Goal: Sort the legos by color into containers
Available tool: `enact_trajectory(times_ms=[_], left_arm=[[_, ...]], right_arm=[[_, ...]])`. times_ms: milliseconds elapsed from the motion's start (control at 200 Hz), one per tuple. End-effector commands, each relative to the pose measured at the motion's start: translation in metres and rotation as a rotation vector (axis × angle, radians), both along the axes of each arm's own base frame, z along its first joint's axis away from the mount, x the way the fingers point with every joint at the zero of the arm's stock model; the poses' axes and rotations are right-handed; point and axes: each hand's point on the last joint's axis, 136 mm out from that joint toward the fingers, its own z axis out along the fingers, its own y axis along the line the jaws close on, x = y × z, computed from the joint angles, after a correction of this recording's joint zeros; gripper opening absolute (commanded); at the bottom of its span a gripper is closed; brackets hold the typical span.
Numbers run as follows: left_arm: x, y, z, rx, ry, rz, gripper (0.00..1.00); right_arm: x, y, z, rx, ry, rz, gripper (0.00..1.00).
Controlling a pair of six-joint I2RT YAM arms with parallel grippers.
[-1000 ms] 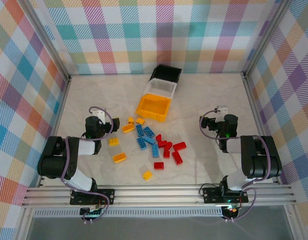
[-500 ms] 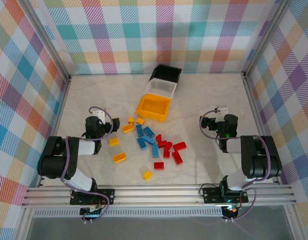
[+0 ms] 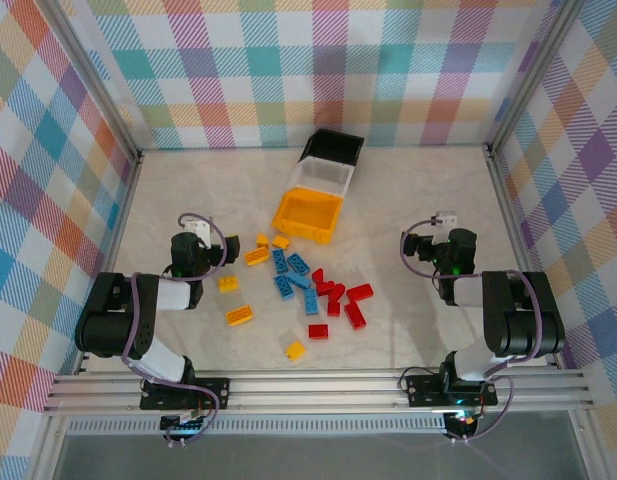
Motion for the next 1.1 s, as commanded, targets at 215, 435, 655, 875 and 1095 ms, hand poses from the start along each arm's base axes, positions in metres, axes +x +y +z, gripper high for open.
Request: enact_trajectory(times_ms=[215,435,655,875,1095], left_arm=[[0.014,0.016,0.024,0.016,0.066,0.089,1.00],[0.004,0.028,0.063,0.003,0.081,0.171,1.00],[-0.010,0.033,0.100,-0.089,0.198,0.269,1.00],[-0.027,0.020,0.110,-0.237,0.237,0.306,1.00],[-0.055,-0.004,0.092,-0.350,0.380,0.295,1.00]], right_arm=[[0.011,-0.013,0.034,0.004,0.063,-0.090,1.00],[0.006,-0.024,0.060,0.151,0.204,-0.248,1.00],[-0.009,-0.012,0.074,0.335,0.436,-0.314,1.00],[-0.036,0.013,0.075,0.454,0.622,-0.308,1.00],[-0.060,0.071,0.069,0.460,0.830,-0.210,0.99]])
